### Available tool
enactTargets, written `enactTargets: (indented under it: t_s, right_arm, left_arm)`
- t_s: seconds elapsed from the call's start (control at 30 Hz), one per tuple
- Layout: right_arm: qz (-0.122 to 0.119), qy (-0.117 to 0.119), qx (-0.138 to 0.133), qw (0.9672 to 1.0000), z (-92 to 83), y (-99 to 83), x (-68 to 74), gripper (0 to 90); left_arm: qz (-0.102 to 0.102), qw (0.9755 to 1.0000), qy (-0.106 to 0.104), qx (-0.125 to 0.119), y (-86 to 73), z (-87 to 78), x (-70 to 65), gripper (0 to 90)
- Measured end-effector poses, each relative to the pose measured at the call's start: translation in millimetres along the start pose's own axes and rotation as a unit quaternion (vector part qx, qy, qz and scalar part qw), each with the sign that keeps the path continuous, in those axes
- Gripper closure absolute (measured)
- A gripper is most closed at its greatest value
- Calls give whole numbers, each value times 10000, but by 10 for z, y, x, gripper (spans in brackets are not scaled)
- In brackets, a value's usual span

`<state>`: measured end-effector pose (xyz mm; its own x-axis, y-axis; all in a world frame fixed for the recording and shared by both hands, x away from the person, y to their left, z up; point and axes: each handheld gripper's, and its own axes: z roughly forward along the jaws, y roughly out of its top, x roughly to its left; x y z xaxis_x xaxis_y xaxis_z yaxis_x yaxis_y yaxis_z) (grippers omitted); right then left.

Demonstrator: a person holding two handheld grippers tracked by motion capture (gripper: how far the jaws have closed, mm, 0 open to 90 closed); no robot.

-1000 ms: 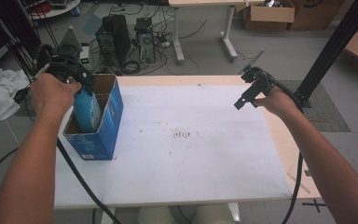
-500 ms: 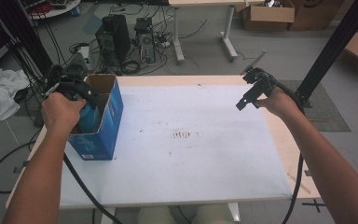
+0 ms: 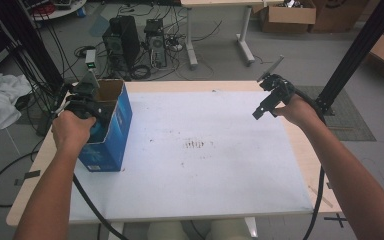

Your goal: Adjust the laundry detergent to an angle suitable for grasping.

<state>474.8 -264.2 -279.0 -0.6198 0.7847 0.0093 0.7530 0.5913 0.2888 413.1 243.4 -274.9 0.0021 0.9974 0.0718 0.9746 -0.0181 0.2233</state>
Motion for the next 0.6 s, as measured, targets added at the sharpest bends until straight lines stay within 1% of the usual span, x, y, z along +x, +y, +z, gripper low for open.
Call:
enactTargets:
  t_s: [0.13, 0.33, 0.6]
  right_arm:
    - [-1, 16, 25, 10000, 31, -6, 7, 192]
    - [4, 34, 20, 10000, 30, -5, 8, 192]
    - [-24, 45, 21, 10000, 40, 6, 28, 193]
  left_arm:
    - [8, 10000, 9, -27, 2, 12, -22, 378]
    - [16, 10000, -27, 26, -7, 14, 5, 377]
    - [-78, 10000, -43, 12, -13, 26, 19, 372]
